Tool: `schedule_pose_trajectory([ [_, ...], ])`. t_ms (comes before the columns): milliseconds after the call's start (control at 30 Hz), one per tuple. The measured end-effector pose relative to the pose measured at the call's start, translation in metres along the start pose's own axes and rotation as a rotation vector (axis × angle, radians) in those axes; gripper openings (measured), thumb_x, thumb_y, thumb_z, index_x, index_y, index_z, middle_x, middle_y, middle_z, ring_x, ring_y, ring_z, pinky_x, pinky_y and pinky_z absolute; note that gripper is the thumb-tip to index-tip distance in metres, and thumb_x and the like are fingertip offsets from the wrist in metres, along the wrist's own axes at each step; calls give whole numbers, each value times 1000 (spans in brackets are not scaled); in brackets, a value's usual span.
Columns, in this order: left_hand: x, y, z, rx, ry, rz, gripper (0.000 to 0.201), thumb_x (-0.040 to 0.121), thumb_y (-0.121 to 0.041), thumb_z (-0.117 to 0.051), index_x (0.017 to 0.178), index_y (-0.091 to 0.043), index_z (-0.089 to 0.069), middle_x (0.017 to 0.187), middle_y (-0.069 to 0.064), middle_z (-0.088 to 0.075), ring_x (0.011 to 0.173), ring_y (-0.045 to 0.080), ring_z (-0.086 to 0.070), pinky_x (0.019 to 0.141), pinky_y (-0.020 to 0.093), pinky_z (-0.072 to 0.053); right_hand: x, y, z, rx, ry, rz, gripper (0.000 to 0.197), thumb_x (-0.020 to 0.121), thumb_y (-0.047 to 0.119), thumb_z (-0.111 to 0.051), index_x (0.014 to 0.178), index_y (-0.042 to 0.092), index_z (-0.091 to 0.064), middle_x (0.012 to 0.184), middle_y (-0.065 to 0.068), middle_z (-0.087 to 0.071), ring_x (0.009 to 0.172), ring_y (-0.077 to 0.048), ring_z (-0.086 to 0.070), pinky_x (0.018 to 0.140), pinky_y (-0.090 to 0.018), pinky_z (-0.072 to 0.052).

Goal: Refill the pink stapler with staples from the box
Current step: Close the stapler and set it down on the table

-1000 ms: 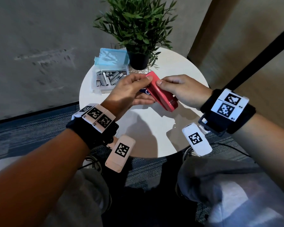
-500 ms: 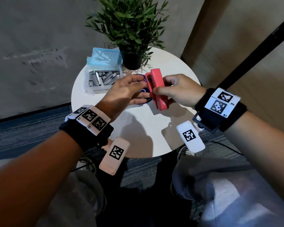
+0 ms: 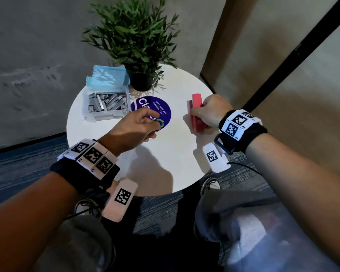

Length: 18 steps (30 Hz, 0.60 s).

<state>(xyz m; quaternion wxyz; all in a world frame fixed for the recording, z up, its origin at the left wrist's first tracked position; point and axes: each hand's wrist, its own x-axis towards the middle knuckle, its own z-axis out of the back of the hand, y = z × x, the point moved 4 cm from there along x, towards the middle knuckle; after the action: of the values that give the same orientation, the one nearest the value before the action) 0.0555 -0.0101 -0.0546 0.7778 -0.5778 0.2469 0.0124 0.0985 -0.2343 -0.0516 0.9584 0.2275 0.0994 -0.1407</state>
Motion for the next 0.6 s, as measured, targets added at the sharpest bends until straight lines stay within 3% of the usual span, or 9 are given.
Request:
schedule_pose_trajectory([
  [167, -2, -1, 0, -7, 5, 2, 31, 95, -14, -59, 125, -9, -56, 114, 23, -69, 87, 24, -64, 73, 32, -47, 6, -7, 2, -2, 27, -29, 43, 80, 47, -66, 92, 6, -68, 88, -11, -66, 75, -27, -60, 46, -26, -33],
  [467, 1, 2, 1, 21, 13, 17, 29, 95, -13, -58, 124, -10, -56, 109, 18, -71, 92, 25, -65, 80, 34, -51, 6, -4, 1, -27, 66, 24, 34, 80, 43, -69, 86, 10, -67, 86, -8, -67, 78, -26, -63, 52, -27, -38],
  [600, 2, 2, 2, 36, 15, 19, 30, 95, -13, -59, 125, -8, -56, 110, 18, -70, 91, 23, -65, 75, 29, -51, 6, -5, 2, -12, 86, 26, 32, 81, 41, -69, 85, 10, -68, 83, -7, -66, 73, -22, -61, 50, -26, -37],
])
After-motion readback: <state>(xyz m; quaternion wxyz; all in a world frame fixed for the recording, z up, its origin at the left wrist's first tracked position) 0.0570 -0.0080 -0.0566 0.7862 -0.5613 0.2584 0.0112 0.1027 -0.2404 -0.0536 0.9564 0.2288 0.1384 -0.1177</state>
